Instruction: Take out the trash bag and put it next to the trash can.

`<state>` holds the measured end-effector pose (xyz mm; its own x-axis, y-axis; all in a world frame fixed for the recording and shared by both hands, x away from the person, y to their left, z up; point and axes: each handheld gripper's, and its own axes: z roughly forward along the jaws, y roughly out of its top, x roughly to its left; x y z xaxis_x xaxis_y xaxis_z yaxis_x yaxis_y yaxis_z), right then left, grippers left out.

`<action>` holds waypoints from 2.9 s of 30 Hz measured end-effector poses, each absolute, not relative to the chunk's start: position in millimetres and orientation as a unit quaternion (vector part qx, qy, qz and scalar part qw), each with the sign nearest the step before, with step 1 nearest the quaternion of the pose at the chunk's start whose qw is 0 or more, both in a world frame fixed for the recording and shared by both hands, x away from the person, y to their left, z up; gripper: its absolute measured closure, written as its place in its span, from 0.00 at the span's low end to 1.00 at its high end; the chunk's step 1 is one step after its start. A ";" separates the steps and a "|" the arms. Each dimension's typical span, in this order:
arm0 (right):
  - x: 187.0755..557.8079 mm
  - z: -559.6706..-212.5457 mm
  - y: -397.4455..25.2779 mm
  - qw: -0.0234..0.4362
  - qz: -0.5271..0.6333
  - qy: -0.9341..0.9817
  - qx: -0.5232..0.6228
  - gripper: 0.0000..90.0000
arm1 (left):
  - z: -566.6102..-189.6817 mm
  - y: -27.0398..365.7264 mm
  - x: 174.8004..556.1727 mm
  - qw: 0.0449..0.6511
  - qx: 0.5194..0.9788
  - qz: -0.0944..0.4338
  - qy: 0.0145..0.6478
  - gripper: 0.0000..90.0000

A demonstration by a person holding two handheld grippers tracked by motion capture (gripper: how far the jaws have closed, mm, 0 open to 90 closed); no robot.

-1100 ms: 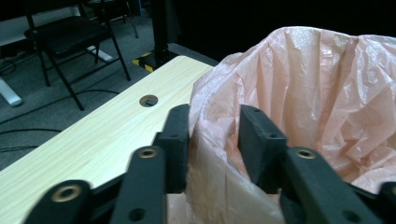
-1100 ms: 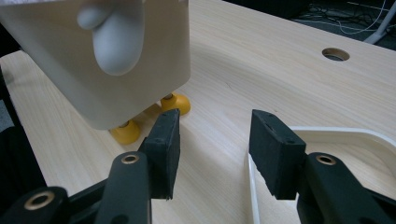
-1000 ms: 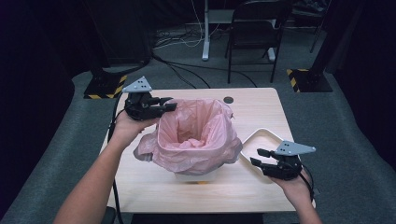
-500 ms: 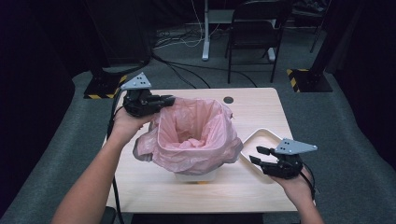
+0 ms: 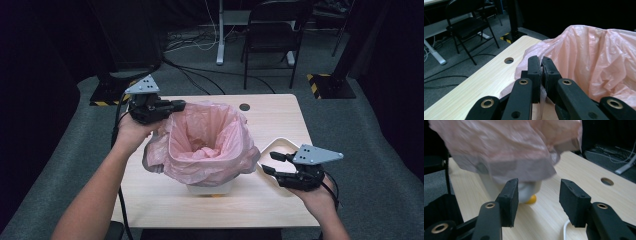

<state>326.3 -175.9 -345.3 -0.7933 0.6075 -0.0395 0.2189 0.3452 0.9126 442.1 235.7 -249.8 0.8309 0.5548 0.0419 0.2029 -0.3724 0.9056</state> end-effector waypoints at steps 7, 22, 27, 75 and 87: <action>318.8 -327.2 -161.6 0.183 0.533 0.795 0.226 0.50 | -251.5 235.2 442.1 0.507 0.812 0.168 0.233 0.96; 323.3 -314.5 -132.7 0.167 0.551 0.796 0.189 0.44 | -253.9 241.4 443.3 0.508 0.812 0.165 0.237 0.96; 323.0 -316.0 -125.0 0.168 0.549 0.798 0.182 0.44 | -254.5 242.6 443.0 0.508 0.812 0.164 0.236 0.96; 312.1 -278.8 -134.0 0.224 0.574 0.777 0.129 1.00 | -227.1 233.9 426.7 0.540 0.804 0.145 0.203 0.97; 318.7 -257.8 -122.3 0.235 0.576 0.775 0.111 1.00 | -212.8 231.4 415.9 0.553 0.800 0.137 0.188 0.97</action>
<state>318.7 -122.3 -257.8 -0.8647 0.4426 -0.2375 -0.0994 0.3126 0.9447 415.9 231.4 -212.8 0.8918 0.4523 0.0112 0.1497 -0.3184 0.9361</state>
